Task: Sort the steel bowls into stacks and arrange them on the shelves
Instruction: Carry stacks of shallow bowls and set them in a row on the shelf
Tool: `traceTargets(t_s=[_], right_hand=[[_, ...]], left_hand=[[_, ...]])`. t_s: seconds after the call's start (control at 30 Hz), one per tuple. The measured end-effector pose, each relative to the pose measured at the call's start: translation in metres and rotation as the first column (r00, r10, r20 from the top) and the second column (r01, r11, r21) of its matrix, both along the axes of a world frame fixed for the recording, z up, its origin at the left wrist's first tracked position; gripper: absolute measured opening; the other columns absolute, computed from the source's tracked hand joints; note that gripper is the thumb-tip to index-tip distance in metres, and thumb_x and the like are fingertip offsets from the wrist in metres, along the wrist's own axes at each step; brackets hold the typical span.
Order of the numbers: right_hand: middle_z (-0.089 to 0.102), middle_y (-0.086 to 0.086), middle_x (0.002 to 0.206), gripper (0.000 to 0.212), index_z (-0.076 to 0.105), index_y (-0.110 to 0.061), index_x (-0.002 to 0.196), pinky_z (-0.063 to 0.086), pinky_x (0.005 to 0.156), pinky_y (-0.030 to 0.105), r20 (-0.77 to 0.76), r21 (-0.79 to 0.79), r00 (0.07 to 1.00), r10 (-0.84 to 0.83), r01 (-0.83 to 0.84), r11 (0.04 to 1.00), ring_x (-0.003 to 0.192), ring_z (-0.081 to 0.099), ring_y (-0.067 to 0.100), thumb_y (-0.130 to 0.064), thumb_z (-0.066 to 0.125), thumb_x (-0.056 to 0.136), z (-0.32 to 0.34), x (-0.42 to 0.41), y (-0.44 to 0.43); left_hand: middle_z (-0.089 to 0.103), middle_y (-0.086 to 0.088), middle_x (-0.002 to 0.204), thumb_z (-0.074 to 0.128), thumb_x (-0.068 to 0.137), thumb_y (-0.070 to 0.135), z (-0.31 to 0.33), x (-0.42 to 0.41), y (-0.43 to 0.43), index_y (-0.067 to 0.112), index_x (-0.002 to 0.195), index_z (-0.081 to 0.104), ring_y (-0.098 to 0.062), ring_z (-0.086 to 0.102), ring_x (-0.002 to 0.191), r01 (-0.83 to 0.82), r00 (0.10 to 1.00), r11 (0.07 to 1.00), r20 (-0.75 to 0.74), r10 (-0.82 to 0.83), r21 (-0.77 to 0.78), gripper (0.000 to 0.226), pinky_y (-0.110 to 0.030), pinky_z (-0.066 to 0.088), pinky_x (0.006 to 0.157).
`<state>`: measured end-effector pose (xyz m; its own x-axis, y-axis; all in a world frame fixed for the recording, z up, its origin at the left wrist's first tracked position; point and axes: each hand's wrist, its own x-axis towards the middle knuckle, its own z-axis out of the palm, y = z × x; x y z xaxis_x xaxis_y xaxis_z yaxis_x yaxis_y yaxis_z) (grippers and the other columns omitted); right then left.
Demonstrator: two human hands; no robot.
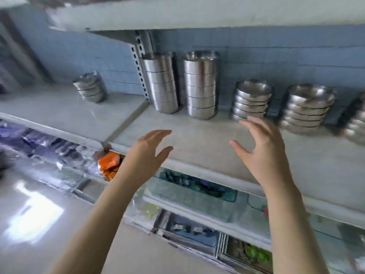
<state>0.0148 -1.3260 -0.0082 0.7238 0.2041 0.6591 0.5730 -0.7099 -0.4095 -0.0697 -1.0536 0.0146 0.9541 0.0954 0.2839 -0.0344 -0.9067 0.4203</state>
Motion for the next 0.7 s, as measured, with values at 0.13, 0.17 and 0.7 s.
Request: traceTargets(t_s=[0.13,0.17,0.7], right_hand=[[0.064,0.014,0.130,0.049,0.066,-0.007,0.125,0.038,0.102,0.038,-0.083,-0.030,0.987,0.139,-0.142,0.989,0.118,0.058,0.034,-0.027,0.080,0.082,0.010,-0.017,0.117],[0.063,0.013,0.131,0.050,0.065,-0.007,0.127,0.038,0.104,0.038,-0.104,-0.039,0.980,0.172,-0.177,0.983,0.120,0.056,0.033,-0.029,0.078,0.083,0.013,-0.020,0.142],[0.054,-0.001,0.143,0.063,0.048,-0.016,0.144,0.025,0.098,0.003,-0.302,0.200,0.860,0.412,-0.365,0.909,0.126,0.046,0.007,-0.025,0.074,0.087,0.019,0.091,0.478]], left_hand=[[0.053,0.004,0.140,0.063,0.093,0.027,0.019,-0.050,0.104,0.025,0.138,0.053,-0.019,0.059,0.113,-0.156,0.988,0.988,-0.003,0.156,-0.018,0.046,-0.017,0.035,0.094],[0.053,0.005,0.140,0.063,0.093,0.029,0.023,-0.059,0.127,0.026,0.138,0.053,-0.017,0.059,0.110,-0.185,0.983,0.983,0.002,0.185,-0.024,0.046,-0.016,0.035,0.091],[0.054,-0.003,0.138,0.063,0.091,0.036,0.010,0.013,0.431,0.026,0.140,0.048,-0.017,0.062,0.094,-0.369,0.928,0.912,-0.022,0.371,-0.178,0.052,-0.026,0.045,0.090]])
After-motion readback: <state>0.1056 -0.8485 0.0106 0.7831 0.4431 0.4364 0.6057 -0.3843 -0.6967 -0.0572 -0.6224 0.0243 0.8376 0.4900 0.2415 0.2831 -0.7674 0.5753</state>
